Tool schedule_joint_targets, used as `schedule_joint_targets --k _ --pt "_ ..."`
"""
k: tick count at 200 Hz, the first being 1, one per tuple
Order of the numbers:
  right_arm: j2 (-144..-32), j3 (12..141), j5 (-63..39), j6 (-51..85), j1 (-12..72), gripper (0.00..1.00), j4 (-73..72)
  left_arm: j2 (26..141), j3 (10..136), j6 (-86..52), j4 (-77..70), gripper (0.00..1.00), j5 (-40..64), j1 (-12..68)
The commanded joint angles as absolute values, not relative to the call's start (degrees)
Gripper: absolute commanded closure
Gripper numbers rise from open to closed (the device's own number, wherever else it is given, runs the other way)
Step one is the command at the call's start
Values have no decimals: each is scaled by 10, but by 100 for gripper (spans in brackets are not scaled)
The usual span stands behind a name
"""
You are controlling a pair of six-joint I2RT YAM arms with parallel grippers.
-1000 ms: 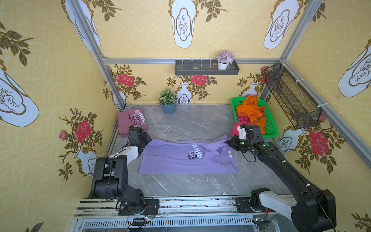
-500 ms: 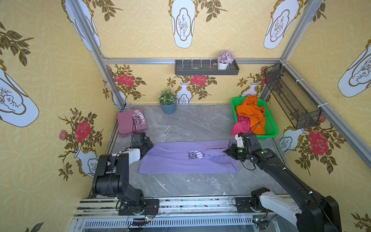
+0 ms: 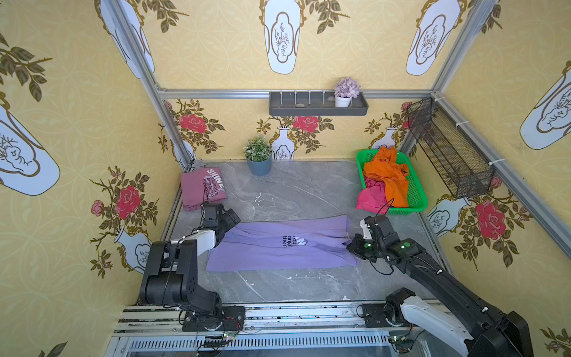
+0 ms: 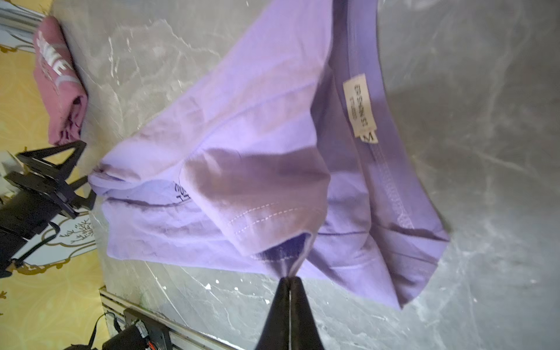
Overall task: Fold and stack t-shirts
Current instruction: Fold the T-shirt, then adjust the T-shirt at the center of the board.
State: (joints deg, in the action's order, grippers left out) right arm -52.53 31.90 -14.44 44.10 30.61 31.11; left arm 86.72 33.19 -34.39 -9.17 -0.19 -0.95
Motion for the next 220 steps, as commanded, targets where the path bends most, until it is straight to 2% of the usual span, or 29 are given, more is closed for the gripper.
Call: schedule_joint_targets --k 1,32,43,66,93,111,119,132,140,159,182,216,220 --pt "-525 305 -123 489 349 100 293 871 326 -339 -68 1 -6 -10" --pt "-538 291 -80 534 421 100 280 876 322 -339 -73 1 -2 -10" --pt "-543 285 -65 543 436 77 283 879 320 -339 -76 1 -2 -9" --pt "-533 308 -17 537 446 63 330 865 316 -339 -72 1 -12 -10" --pt "-525 407 55 489 441 61 414 801 332 -350 -22 1 -51 -10" --pt "-537 449 77 458 439 63 398 742 355 -369 30 1 -114 -10" --pt "-552 459 76 448 435 69 375 714 360 -373 43 1 -136 -9" --pt "-589 457 56 430 430 88 308 687 366 -379 58 0 -146 -9" --pt "-619 452 34 421 422 100 264 680 367 -378 55 12 -135 -9" --pt "-684 420 1 414 419 100 151 683 362 -379 48 42 -119 0" --pt "-754 378 -46 413 404 100 32 702 310 -398 -66 77 -23 24" --pt "-793 327 -60 419 387 100 -21 797 272 -419 -175 87 27 56" --pt "-794 319 -62 419 383 100 -26 805 267 -421 -186 91 27 56"
